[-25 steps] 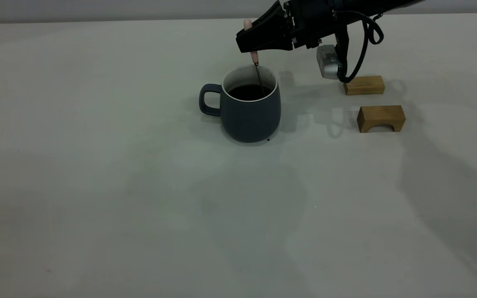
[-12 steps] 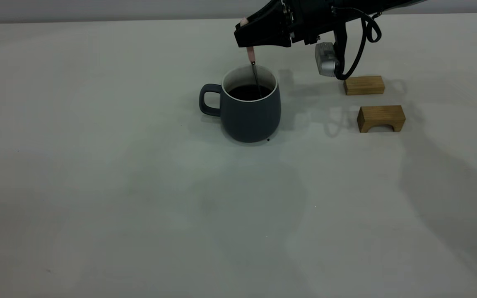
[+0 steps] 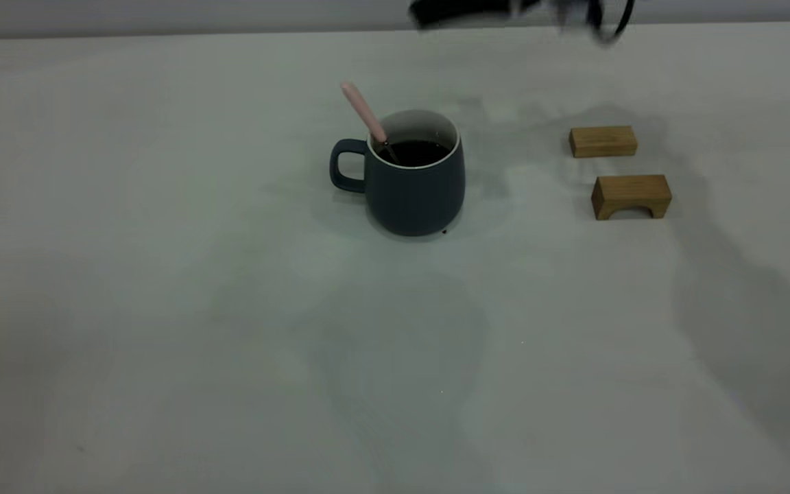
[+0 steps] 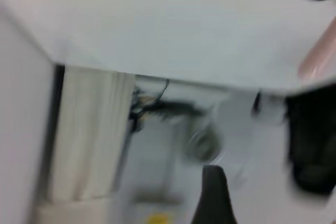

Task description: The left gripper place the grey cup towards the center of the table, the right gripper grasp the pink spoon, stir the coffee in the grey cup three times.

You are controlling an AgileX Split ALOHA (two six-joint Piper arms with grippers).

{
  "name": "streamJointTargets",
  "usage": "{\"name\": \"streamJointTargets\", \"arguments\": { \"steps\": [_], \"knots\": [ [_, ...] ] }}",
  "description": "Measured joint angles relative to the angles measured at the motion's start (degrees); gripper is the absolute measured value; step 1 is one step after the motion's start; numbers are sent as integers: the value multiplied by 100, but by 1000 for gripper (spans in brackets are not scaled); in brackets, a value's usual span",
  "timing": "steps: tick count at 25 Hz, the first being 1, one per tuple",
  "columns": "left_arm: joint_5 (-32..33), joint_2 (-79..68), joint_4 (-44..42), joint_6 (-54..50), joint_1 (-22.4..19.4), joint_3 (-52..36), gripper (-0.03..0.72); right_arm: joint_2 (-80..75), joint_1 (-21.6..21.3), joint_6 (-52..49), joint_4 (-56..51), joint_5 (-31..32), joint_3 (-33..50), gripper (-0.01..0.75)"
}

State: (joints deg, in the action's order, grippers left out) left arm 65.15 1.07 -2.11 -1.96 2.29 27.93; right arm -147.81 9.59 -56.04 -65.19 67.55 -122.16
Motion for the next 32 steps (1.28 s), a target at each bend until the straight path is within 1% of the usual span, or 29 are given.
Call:
{"name": "streamJointTargets", "arguments": {
  "steps": [3, 6, 9, 11, 18, 21, 24, 27, 29, 32],
  "knots": [
    [0, 0, 0, 0, 0, 0, 590, 431, -69, 889, 888, 77, -475, 638],
    [0, 0, 0, 0, 0, 0, 590, 885, -130, 2126, 1624, 154, -867, 627],
    [0, 0, 0, 0, 0, 0, 590, 1436, -160, 3316, 2053, 213, -1131, 587],
    [0, 0, 0, 0, 0, 0, 590, 1841, -160, 3847, 2262, 257, -1188, 554],
    [0, 0, 0, 0, 0, 0, 590, 3340, -154, 4925, 2578, 333, -1209, 433],
    [0, 0, 0, 0, 0, 0, 590, 3964, -154, 5814, 3027, 333, -1209, 384],
    [0, 0, 0, 0, 0, 0, 590, 4542, -154, 6155, 3446, 333, -1194, 340],
    [0, 0, 0, 0, 0, 0, 590, 5204, -154, 6230, 3998, 333, -716, 299],
    [0, 0, 0, 0, 0, 0, 590, 5807, -154, 6235, 4362, 333, 77, 274],
    [0, 0, 0, 0, 0, 0, 590, 6844, -154, 6267, 4917, 333, 1597, 240]
  ]
}}
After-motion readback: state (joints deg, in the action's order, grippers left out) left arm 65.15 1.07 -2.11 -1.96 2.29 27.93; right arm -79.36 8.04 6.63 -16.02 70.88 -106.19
